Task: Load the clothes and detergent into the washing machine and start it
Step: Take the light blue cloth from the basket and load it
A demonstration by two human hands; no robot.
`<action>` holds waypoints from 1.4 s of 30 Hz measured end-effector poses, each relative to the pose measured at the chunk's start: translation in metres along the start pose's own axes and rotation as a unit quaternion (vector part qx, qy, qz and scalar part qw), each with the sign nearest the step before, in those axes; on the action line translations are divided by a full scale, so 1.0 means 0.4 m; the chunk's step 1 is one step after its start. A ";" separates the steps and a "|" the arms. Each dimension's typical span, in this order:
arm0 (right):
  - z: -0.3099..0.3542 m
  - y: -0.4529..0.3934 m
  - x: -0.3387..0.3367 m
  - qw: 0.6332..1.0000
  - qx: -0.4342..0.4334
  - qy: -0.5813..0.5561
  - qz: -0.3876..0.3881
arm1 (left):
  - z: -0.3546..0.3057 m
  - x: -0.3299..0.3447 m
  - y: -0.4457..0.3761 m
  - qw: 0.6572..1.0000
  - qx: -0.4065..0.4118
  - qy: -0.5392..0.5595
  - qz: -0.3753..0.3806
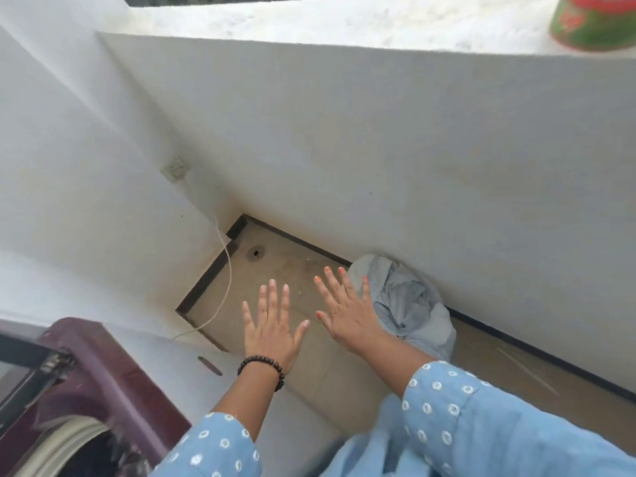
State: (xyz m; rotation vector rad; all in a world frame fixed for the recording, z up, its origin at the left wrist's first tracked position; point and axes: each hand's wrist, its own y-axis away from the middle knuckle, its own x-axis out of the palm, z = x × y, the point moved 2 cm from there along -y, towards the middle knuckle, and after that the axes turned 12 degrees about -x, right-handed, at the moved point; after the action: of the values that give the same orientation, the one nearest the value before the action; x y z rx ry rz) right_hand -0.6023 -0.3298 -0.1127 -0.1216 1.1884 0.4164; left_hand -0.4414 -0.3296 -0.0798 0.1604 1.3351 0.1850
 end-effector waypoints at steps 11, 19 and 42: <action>-0.236 0.074 0.151 0.991 0.118 -0.025 0.064 | -0.215 0.134 -0.048 0.991 0.079 -0.034 0.098; -0.338 0.007 0.269 0.987 0.125 -0.034 0.094 | -0.259 0.258 -0.124 0.986 0.071 -0.042 0.148; -0.440 -0.197 0.740 0.948 0.044 0.021 0.315 | -0.314 0.709 -0.206 0.951 0.027 0.036 0.307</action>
State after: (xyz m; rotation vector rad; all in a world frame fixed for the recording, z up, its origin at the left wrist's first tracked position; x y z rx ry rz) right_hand -0.6354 -0.3821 -0.4607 0.3402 1.2714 0.9211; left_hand -0.4973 -0.3451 -0.3954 0.6217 1.3301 0.6842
